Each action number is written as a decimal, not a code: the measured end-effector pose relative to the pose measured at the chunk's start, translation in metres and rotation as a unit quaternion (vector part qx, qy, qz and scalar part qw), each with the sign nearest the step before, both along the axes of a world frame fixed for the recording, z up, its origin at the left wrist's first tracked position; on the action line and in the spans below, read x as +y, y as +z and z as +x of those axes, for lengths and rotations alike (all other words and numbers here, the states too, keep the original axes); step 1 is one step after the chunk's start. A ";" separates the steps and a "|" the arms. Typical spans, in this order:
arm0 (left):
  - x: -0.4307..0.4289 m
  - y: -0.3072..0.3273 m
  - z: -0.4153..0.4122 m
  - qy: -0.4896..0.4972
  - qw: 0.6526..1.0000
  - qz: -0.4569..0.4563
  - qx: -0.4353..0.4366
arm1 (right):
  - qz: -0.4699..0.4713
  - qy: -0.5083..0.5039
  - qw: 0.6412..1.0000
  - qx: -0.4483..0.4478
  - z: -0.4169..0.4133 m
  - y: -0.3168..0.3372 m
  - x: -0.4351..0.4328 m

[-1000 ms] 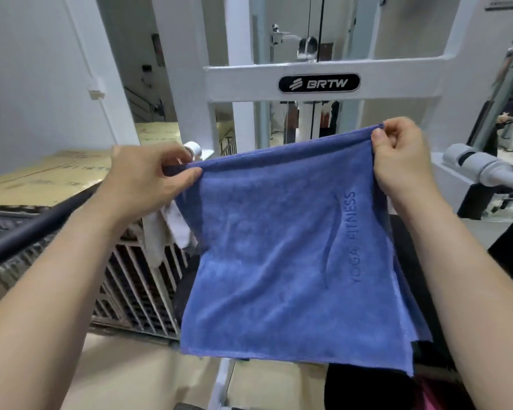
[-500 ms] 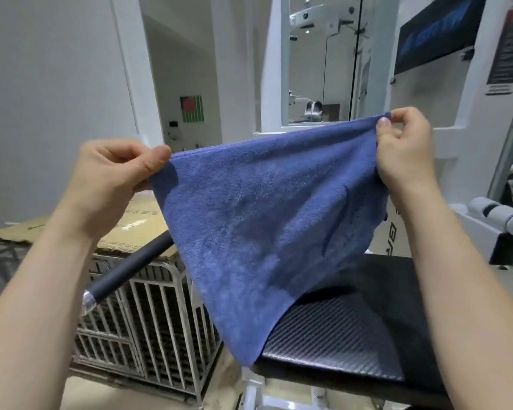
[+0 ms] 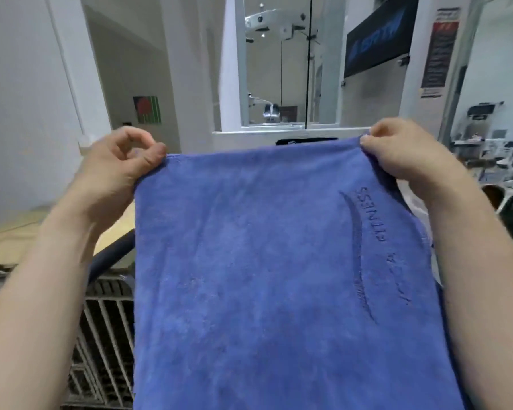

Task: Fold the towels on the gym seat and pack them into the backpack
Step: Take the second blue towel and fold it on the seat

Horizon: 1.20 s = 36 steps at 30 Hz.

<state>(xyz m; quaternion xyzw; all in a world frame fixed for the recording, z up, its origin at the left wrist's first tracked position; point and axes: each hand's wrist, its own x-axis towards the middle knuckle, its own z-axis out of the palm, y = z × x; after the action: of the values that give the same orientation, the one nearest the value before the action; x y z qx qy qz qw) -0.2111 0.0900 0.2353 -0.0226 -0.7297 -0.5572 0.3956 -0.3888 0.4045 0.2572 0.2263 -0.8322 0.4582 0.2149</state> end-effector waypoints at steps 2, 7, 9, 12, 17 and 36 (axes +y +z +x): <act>-0.005 -0.029 -0.031 0.001 0.996 -0.047 -0.082 | 0.058 -0.010 0.996 -0.061 -0.030 -0.034 -0.004; -0.022 -0.112 -0.104 0.090 0.946 -0.202 -0.239 | 0.071 0.006 0.966 -0.249 -0.099 -0.120 -0.019; -0.030 -0.135 -0.128 0.141 0.927 -0.224 -0.267 | 0.061 0.013 0.956 -0.286 -0.122 -0.142 -0.029; -0.032 -0.150 -0.156 0.247 0.898 -0.254 -0.261 | 0.071 0.014 0.956 -0.284 -0.155 -0.163 -0.041; -0.031 -0.157 -0.190 0.334 0.877 -0.258 -0.230 | 0.133 0.009 0.964 -0.230 -0.195 -0.175 -0.057; 0.028 -0.211 -0.039 0.026 0.895 0.265 -0.357 | 0.372 0.309 0.853 0.194 0.016 -0.222 -0.177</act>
<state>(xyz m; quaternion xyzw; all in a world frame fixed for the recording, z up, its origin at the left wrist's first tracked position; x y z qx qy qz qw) -0.2505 0.1183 0.0245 0.3024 -0.6474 -0.6902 0.1142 -0.3723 0.2278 0.0356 0.6197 -0.7689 0.1035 0.1191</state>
